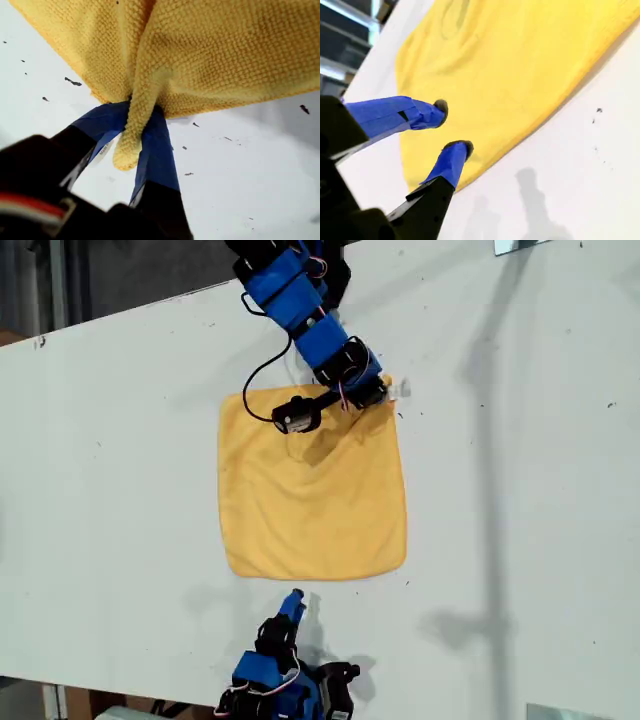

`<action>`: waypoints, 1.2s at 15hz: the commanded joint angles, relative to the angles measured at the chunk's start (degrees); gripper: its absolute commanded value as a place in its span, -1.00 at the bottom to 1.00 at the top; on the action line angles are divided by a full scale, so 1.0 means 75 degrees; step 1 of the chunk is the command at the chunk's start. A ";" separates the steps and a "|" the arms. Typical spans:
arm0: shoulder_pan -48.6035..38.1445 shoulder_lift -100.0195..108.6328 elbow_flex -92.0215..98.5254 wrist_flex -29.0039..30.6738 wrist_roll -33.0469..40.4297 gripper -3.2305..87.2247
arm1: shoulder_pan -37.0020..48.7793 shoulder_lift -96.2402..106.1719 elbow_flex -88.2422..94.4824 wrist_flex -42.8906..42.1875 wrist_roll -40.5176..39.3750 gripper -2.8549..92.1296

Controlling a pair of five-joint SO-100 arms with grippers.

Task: Grasp corners of a square towel and fold twice.

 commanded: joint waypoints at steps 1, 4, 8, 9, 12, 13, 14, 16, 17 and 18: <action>0.1230 -0.4184 -0.2109 -0.0809 -0.0563 -0.58 | -0.0047 -0.0129 -0.0187 -0.0187 -0.0059 -0.94; 0.2215 -0.7195 -0.4324 -0.0703 -0.1266 -0.47 | -0.0141 -0.0234 -0.0211 -0.0316 -0.0012 -0.94; 0.2859 -0.8590 -0.5719 -0.0621 -0.1453 -0.39 | -0.0223 -0.0234 -0.0211 -0.0316 0.0012 -0.94; 0.2977 -0.8801 -0.6000 -0.0469 -0.1512 -0.40 | -0.0223 -0.0234 -0.0211 -0.0316 0.0012 -0.94; 0.3199 -0.9398 -0.6809 0.0258 -0.1758 -0.40 | -0.0234 -0.0234 -0.0211 -0.0328 0.0012 -0.94; 0.3234 -0.9633 -0.7172 0.0492 -0.1734 -0.40 | -0.0234 -0.0246 -0.0211 -0.0340 0.0012 -0.94; 0.3270 -0.9926 -0.7652 0.0773 -0.1688 -0.40 | -0.0234 -0.0246 -0.0211 -0.0340 0.0012 -0.94; 0.3328 -1.0535 -0.8684 0.1230 -0.1535 -0.40 | -0.0234 -0.0246 -0.0211 -0.0340 0.0012 -0.94; 0.3328 -1.0887 -0.9059 0.1289 -0.1441 -0.41 | -0.0234 -0.0246 -0.0211 -0.0340 0.0012 -0.94; 0.3328 -1.1297 -0.9363 0.1277 -0.1383 -0.43 | -0.0234 -0.0246 -0.0211 -0.0340 0.0012 -0.94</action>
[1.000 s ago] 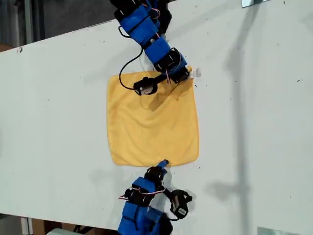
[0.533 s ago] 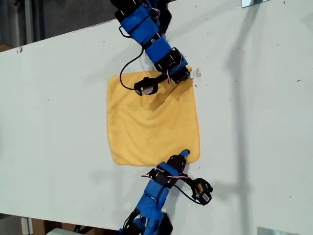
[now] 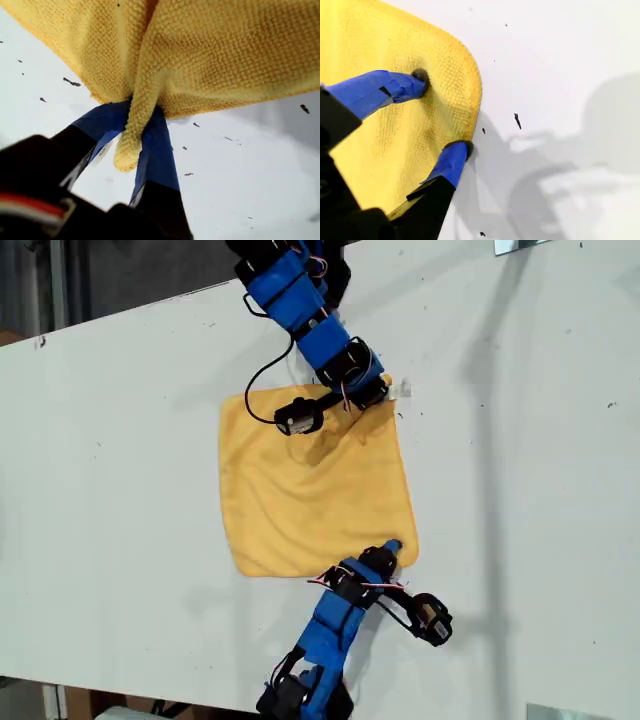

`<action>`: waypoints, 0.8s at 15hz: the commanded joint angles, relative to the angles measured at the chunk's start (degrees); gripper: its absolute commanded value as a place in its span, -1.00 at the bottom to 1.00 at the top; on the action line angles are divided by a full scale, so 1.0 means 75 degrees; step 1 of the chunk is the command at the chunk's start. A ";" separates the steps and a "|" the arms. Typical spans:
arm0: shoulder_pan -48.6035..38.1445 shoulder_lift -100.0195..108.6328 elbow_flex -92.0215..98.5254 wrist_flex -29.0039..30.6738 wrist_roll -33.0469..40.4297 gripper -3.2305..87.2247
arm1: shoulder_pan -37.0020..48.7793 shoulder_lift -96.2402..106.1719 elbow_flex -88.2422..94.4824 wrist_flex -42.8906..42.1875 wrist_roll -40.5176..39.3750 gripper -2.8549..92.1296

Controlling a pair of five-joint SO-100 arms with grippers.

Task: Grasp corners of a square towel and fold twice.

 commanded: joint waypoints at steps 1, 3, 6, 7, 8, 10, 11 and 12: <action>0.0141 -0.0574 -0.0961 0.0094 0.0141 -0.51 | -0.0164 0.0000 -0.0070 -0.0082 0.0012 -0.94; 0.0281 -0.0996 -0.1230 0.0059 -0.0059 -0.93 | -0.0199 0.0047 -0.0070 -0.0059 0.0023 -0.94; 0.0340 -0.0984 -0.1301 0.0234 -0.0281 -0.93 | -0.0188 0.0211 -0.0082 0.0000 0.0023 -0.94; 0.0328 -0.0961 -0.1523 0.0551 -0.0281 -0.93 | -0.0117 0.0352 -0.0105 0.0141 -0.0012 -0.94; 0.0258 -0.0902 -0.1887 0.0961 -0.0199 -0.93 | 0.0094 0.0539 -0.0082 0.0293 -0.0094 -0.94; -0.0035 -0.0574 -0.2508 0.1477 0.0316 -0.93 | 0.0680 0.0984 -0.0422 0.0691 -0.0598 -0.94; -0.0234 -0.0316 -0.2625 0.1641 0.0609 -0.93 | 0.0914 0.1348 -0.0762 0.1184 -0.0785 -0.94; -0.0410 -0.0023 -0.2684 0.1816 0.0902 -0.93 | 0.1207 0.1898 -0.0891 0.1500 -0.1020 -0.94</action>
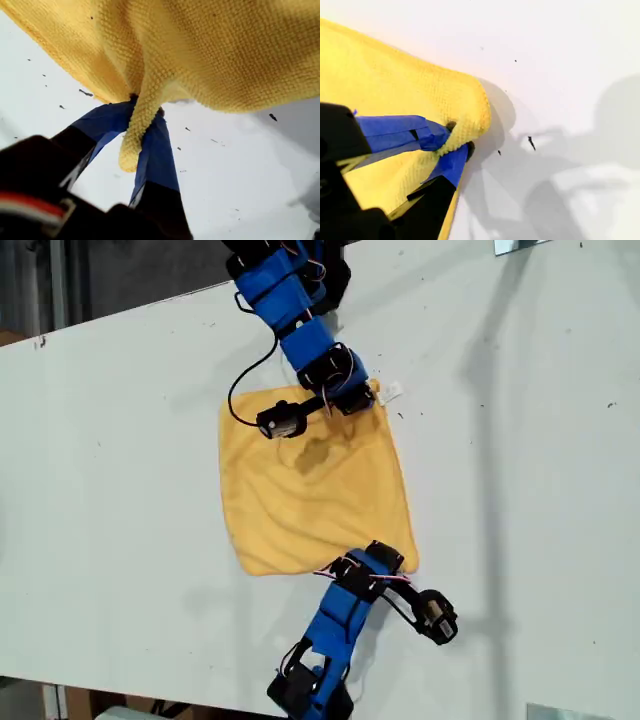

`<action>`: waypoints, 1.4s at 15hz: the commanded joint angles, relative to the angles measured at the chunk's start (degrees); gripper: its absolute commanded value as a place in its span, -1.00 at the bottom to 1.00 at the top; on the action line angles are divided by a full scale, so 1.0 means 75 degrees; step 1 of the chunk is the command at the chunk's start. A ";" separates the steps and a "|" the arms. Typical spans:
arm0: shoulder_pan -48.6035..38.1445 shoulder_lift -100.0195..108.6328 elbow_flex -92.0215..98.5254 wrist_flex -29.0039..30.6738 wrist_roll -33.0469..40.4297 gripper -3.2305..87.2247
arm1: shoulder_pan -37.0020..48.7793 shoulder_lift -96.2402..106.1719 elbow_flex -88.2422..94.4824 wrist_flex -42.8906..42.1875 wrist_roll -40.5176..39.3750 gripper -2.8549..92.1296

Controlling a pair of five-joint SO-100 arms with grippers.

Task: Grasp corners of a square towel and fold twice.

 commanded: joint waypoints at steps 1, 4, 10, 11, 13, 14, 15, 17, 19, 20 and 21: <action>-0.0586 0.1125 -0.0492 0.0516 0.0668 -0.93 | 0.0691 0.1547 -0.0457 0.0398 -0.0656 -0.94; -0.1430 0.2145 -0.0387 0.1207 0.1512 -0.93 | 0.1969 0.2859 -0.0398 0.0363 -0.1828 -0.94; -0.4957 0.4687 0.1371 0.1113 0.3914 -0.93 | 0.6199 0.3703 -0.1172 0.0844 -0.4793 -0.94; -0.5637 0.4805 0.1875 0.0738 0.4324 -0.93 | 0.6738 0.3621 -0.1172 0.0738 -0.5121 -0.94; -0.6703 0.4559 0.2320 0.0117 0.4934 -0.93 | 0.7465 0.3516 -0.1172 0.0328 -0.5590 -0.94; -0.7172 0.4348 0.2379 -0.0176 0.5168 -0.93 | 0.7887 0.3434 -0.1148 0.0012 -0.5801 -0.94; -0.7570 0.4313 0.2648 -0.0809 0.5426 -0.93 | 0.8379 0.3270 -0.1020 -0.0551 -0.6023 -0.94; -0.8285 0.4008 0.3070 -0.1875 0.5660 -0.93 | 0.9070 0.2203 -0.0938 -0.1781 -0.6387 -0.94; -0.8848 0.3809 0.3738 -0.2953 0.5848 -0.93 | 0.9199 0.0855 -0.1125 -0.2801 -0.6680 -0.94; -0.9059 0.3680 0.4043 -0.3410 0.5906 -0.93 | 0.9270 0.0023 -0.1488 -0.2930 -0.6738 -0.94; -0.9199 0.3480 0.4207 -0.3691 0.5930 -0.93 | 0.9328 -0.0762 -0.1945 -0.2859 -0.6785 -0.94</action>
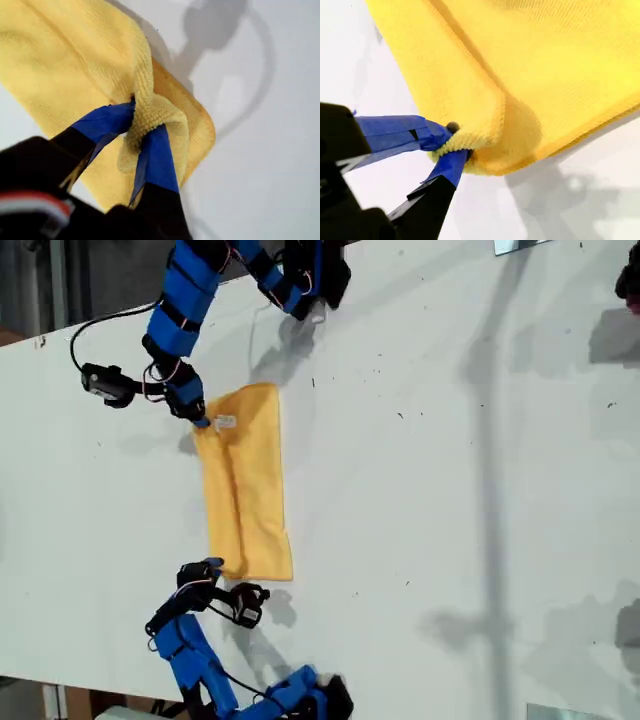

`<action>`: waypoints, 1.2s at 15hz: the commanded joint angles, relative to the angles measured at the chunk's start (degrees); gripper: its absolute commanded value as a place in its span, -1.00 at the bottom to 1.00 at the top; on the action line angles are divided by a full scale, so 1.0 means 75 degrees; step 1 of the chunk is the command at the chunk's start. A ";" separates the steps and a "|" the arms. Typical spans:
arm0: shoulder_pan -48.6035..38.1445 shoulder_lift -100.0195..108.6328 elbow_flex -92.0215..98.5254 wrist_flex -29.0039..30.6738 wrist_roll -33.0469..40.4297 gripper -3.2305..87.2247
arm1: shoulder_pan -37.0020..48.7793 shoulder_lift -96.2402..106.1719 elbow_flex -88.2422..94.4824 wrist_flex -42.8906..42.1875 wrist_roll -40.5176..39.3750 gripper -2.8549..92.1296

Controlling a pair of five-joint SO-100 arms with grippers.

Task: Grasp corners of a square towel and fold twice.

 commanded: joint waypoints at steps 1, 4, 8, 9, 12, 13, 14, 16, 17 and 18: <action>-0.0340 -0.0176 0.0105 -0.0516 0.0070 -0.93 | 0.0129 -0.1184 -0.1301 0.0035 -0.0141 -0.94; -0.0117 0.0457 0.0738 -0.0727 -0.0047 -0.93 | -0.0141 -0.1125 -0.1383 0.0211 -0.0141 -0.94; 0.0445 0.3445 0.3563 -0.1535 -0.0281 -0.93 | -0.0410 0.0902 0.0316 -0.0129 -0.0258 -0.94; 0.0621 0.3926 0.4219 -0.1676 -0.0422 -0.93 | -0.0504 0.1406 0.0773 -0.0082 -0.0223 -0.94; 0.1348 0.4488 0.5332 -0.2098 -0.0879 -0.93 | -0.0563 0.2730 0.2203 0.0223 0.0082 -0.94; 0.1617 0.4453 0.5508 -0.2273 -0.1020 -0.93 | -0.0574 0.3059 0.2660 0.0281 0.0211 -0.94; 0.1816 0.4313 0.5590 -0.2391 -0.1184 -0.93 | -0.0691 0.3328 0.3023 0.0375 0.0352 -0.94; 0.2051 0.3750 0.5531 -0.2496 -0.1453 -0.93 | -0.0984 0.3586 0.3504 0.0457 0.0738 -0.94; 0.2062 0.3480 0.5379 -0.2437 -0.1523 -0.93 | -0.1137 0.3586 0.3633 0.0434 0.0914 -0.94; 0.2051 0.3352 0.5320 -0.2437 -0.1570 -0.93 | -0.1301 0.3586 0.3727 0.0422 0.1125 -0.94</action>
